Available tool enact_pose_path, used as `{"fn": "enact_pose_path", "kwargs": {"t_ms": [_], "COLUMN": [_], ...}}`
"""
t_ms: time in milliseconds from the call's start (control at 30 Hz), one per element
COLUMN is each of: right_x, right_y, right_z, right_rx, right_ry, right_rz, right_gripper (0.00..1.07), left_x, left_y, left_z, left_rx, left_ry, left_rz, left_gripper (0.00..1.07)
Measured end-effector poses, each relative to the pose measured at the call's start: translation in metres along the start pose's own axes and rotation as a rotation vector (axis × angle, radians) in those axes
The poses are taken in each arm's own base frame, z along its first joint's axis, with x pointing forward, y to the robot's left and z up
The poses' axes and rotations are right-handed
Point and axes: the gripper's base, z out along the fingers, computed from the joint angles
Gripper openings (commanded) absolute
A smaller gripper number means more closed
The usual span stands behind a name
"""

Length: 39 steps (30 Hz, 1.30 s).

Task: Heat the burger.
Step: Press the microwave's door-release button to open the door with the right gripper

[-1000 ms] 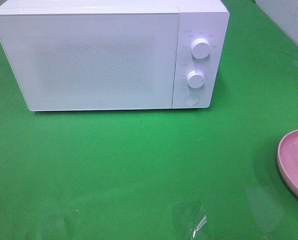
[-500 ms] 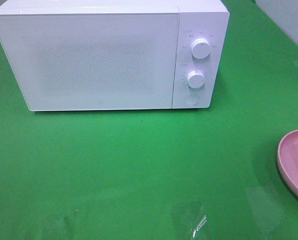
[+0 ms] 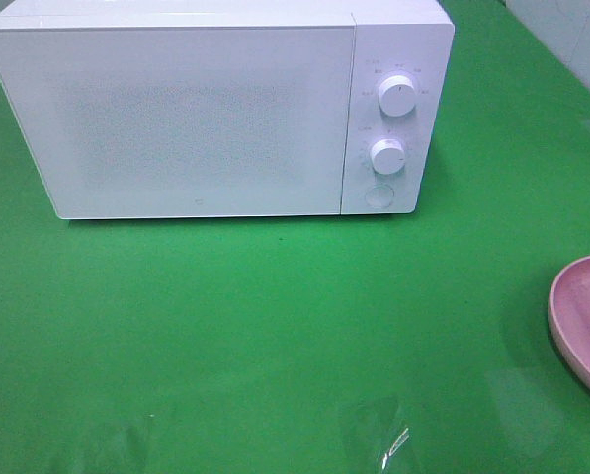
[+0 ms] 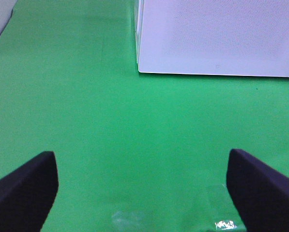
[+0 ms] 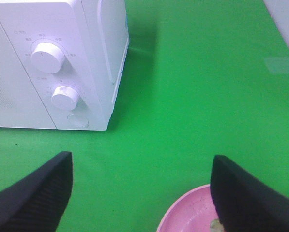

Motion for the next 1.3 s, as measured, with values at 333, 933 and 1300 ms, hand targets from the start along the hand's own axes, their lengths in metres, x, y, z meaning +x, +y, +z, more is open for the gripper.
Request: {"fn": "enact_pose_path", "kwargs": {"t_ms": [333, 933, 1300], "right_x": [0.0, 0.044, 0.08], "right_y": [-0.001, -0.008, 0.02], "right_z": [0.044, 0.089, 0.119], "right_rx": [0.002, -0.003, -0.002], "right_ry": [-0.021, -0.254, -0.227], "right_rz": [0.001, 0.006, -0.044], "right_gripper": [0.75, 0.75, 0.75], "left_x": [0.0, 0.0, 0.0], "left_y": [0.0, 0.0, 0.0], "left_z": [0.0, 0.0, 0.0], "left_rx": [0.0, 0.0, 0.0], "left_ry": [0.0, 0.0, 0.0], "left_rz": [0.0, 0.0, 0.0], "left_gripper": [0.87, 0.87, 0.87]}}
